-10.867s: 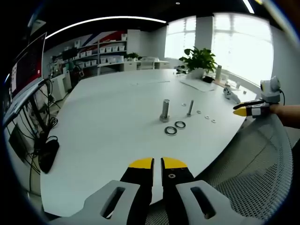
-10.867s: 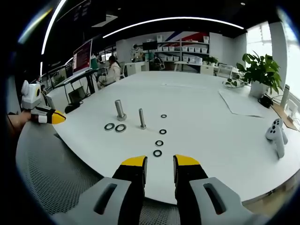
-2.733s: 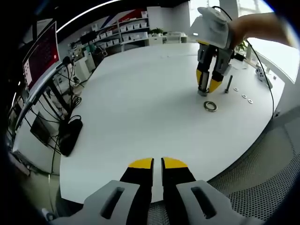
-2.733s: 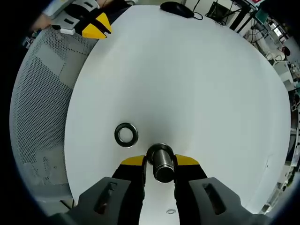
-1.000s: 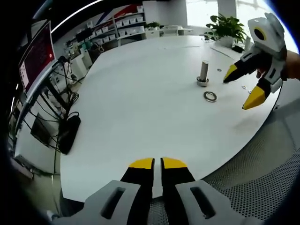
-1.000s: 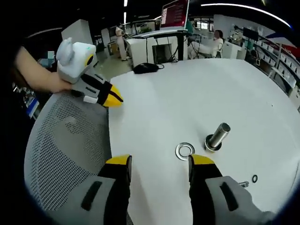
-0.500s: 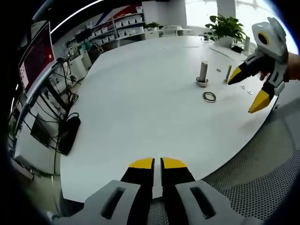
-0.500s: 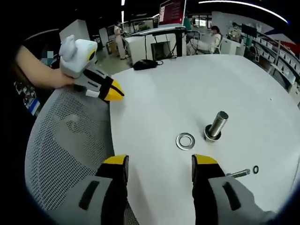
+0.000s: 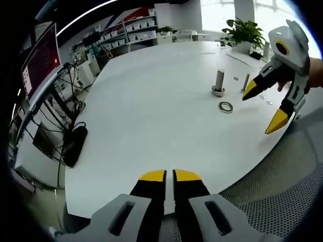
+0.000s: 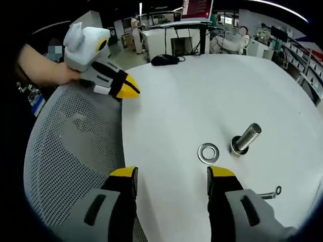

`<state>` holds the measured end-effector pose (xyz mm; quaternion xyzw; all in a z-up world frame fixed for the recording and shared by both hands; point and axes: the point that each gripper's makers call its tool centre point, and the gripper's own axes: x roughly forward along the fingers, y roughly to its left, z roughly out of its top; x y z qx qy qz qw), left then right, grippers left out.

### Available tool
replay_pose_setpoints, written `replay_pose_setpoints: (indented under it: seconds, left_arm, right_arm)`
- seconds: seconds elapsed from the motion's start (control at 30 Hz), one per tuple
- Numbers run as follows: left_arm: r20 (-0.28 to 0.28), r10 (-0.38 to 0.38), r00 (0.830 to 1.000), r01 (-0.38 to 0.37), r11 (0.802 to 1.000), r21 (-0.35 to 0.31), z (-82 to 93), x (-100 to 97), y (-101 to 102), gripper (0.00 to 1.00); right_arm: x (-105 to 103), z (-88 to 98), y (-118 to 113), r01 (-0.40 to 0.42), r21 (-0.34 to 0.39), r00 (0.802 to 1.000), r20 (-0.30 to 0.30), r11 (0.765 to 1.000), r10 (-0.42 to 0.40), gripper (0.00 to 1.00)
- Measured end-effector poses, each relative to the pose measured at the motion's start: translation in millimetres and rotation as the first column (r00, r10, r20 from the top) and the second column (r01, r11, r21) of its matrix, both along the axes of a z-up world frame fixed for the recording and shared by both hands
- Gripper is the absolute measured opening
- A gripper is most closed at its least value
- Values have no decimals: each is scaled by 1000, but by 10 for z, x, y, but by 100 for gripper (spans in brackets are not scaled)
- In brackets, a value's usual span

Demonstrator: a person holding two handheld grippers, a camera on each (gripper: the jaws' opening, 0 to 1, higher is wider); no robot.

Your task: Place the washer onto the threaded stud by aligning its center hole with the stud, sliding it down to the base, and recovering from edge contact or off-axis alignment until the washer reaches the visible bottom stop.

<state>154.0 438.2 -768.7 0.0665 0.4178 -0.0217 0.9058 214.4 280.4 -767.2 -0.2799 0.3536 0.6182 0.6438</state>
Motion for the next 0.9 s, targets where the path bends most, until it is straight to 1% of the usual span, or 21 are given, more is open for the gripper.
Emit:
replay_pose_setpoints:
  seconds: [0.13, 0.2, 0.3, 0.43, 0.5, 0.53, 0.57, 0.67, 0.73, 0.77, 0.8, 0.83, 0.9]
  left_arm:
    - [7, 7, 1000, -7, 1000, 0, 9, 7, 11, 3]
    - [16, 8, 1000, -8, 1000, -3, 23, 14, 9, 3]
    - [17, 10, 1000, -10, 1000, -2, 25, 16, 14, 3]
    - [25, 12, 1000, -12, 1000, -5, 36, 23, 12, 2]
    - [25, 12, 1000, -12, 1000, -5, 36, 23, 12, 2]
    - [26, 12, 1000, -12, 1000, -5, 38, 23, 12, 2]
    - [27, 13, 1000, -12, 1000, -5, 39, 24, 13, 2]
    - [34, 15, 999, -15, 1000, -8, 48, 31, 14, 2]
    - [34, 15, 999, -15, 1000, -7, 51, 29, 13, 2]
    - [34, 15, 999, -14, 1000, -7, 52, 29, 12, 2]
    - [34, 15, 999, -15, 1000, -7, 53, 29, 12, 2]
    - [37, 14, 999, -14, 1000, -8, 55, 32, 11, 2]
    - [40, 13, 999, -13, 1000, -6, 60, 36, 13, 2]
  right_arm:
    - [68, -10, 20, 1, -12, 1000, 3, 1000, -1, 56]
    - [134, -45, 19, 4, -26, 1000, 6, 1000, -4, 54]
    - [254, -98, 1, 8, -61, 1000, 22, 998, -6, 54]
    - [363, -122, 41, -1, -79, 999, 35, 997, 4, 52]
    - [419, -168, 43, -32, -112, 998, 48, 993, 38, 50]
    - [447, -206, 33, -67, -143, 995, 58, 987, 76, 49]
    - [461, -230, 25, -81, -165, 994, 61, 983, 92, 49]
    - [506, -281, 47, -121, -204, 988, 71, 971, 137, 46]
    - [505, -303, 55, -158, -237, 981, 69, 959, 179, 41]
    - [494, -317, 35, -184, -264, 976, 63, 947, 207, 36]
    - [494, -325, 35, -199, -274, 972, 65, 941, 225, 35]
    - [477, -310, 100, -211, -262, 970, 62, 942, 234, 36]
    - [487, -315, 131, -216, -274, 970, 52, 937, 239, 37]
